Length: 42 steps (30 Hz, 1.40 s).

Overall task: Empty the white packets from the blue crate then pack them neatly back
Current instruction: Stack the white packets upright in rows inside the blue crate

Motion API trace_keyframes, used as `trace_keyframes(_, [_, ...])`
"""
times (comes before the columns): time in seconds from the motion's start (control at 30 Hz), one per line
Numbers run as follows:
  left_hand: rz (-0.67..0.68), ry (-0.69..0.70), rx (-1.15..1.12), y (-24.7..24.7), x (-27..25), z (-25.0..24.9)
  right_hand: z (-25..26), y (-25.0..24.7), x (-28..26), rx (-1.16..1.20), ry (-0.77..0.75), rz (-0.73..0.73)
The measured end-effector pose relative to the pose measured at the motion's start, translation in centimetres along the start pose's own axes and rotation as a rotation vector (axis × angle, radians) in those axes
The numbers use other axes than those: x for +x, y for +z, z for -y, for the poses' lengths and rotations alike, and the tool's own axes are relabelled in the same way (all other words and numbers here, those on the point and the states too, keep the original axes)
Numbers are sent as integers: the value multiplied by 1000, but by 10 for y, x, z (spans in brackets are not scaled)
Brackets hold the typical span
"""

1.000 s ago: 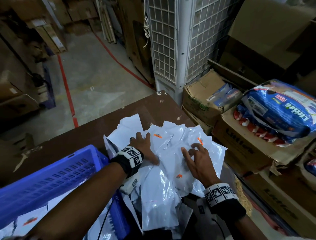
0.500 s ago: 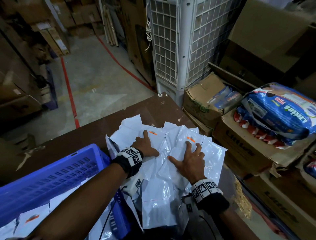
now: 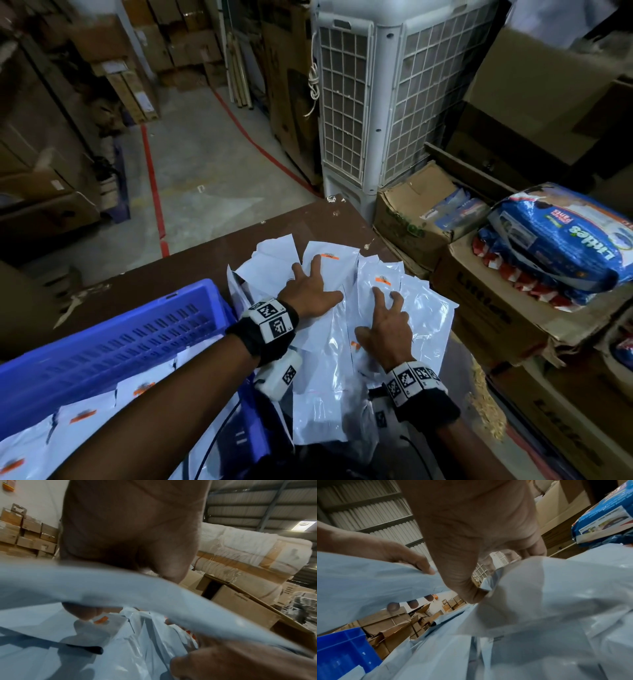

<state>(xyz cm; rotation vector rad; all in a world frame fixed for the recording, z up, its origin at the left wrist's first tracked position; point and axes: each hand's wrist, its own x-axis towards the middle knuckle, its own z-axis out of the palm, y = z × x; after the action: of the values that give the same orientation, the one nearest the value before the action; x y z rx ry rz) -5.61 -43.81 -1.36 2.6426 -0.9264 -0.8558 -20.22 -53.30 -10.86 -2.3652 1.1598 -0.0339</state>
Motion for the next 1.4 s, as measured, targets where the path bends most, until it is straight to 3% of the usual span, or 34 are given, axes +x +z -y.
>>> trace_keyframes(0.2, [-78,30,-9,-8,-33,7,0,-8,-8,124,-8,13])
trace_keyframes(0.37, [-177,51,-91,-18,-62,29,12,-27,-20,264,-101,-68])
trace_keyframes(0.53, [-282,74,-222,-29,-98,66,48,-42,-50,283,-216,-81])
trace_keyframes(0.77, [-410,-5,-336,-49,-152,136,112,-46,-95,309,-396,-47])
trace_keyframes(0.93, [-484,-110,-376,-65,-191,201,163,-36,-128,312,-498,65])
trace_keyframes(1.13, [-459,-295,-464,-66,-226,281,221,-8,-163,190,-635,226])
trace_keyframes(1.4, [-272,-492,-313,-44,-256,355,291,41,-185,-129,-723,524])
